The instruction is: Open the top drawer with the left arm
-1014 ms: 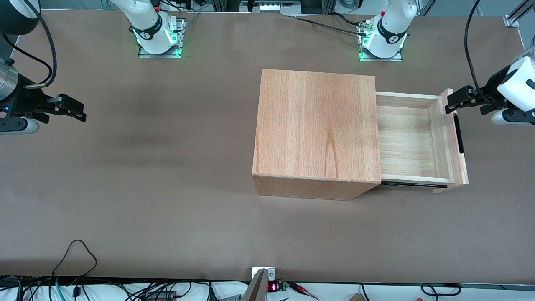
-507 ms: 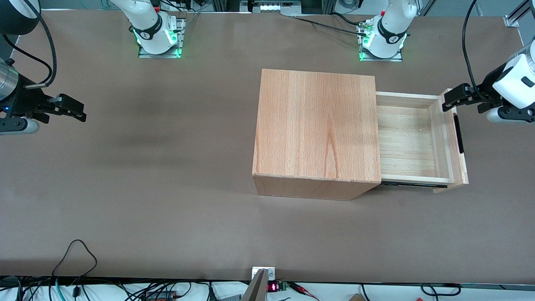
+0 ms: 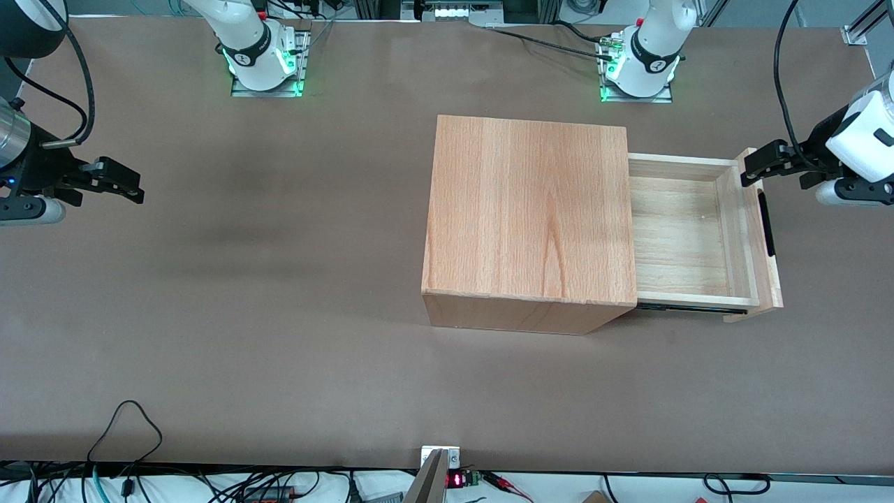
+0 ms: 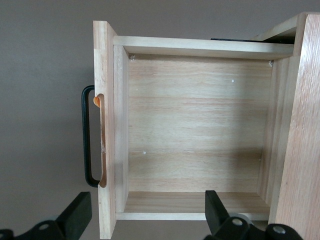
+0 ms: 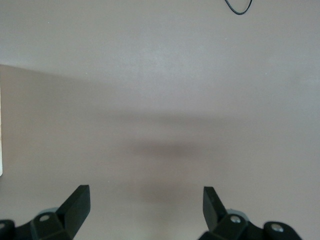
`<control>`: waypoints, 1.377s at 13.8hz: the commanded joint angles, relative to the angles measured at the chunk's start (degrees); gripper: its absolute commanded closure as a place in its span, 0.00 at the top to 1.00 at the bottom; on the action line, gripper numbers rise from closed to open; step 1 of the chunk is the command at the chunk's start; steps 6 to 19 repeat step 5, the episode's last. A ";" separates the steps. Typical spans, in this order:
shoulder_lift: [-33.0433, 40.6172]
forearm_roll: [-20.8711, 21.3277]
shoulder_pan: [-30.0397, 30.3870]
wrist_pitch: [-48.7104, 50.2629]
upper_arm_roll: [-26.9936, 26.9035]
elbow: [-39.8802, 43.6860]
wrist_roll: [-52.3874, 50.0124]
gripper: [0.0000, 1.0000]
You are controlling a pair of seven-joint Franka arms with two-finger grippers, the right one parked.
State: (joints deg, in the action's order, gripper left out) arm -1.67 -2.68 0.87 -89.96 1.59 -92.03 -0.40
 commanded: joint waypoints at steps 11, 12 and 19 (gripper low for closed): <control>1.14 1.01 -0.08 -0.04 -0.18 -1.40 1.19 1.00; 1.14 1.01 -0.08 -0.04 -0.18 -1.40 1.19 1.00; 1.14 1.01 -0.08 -0.04 -0.18 -1.40 1.19 1.00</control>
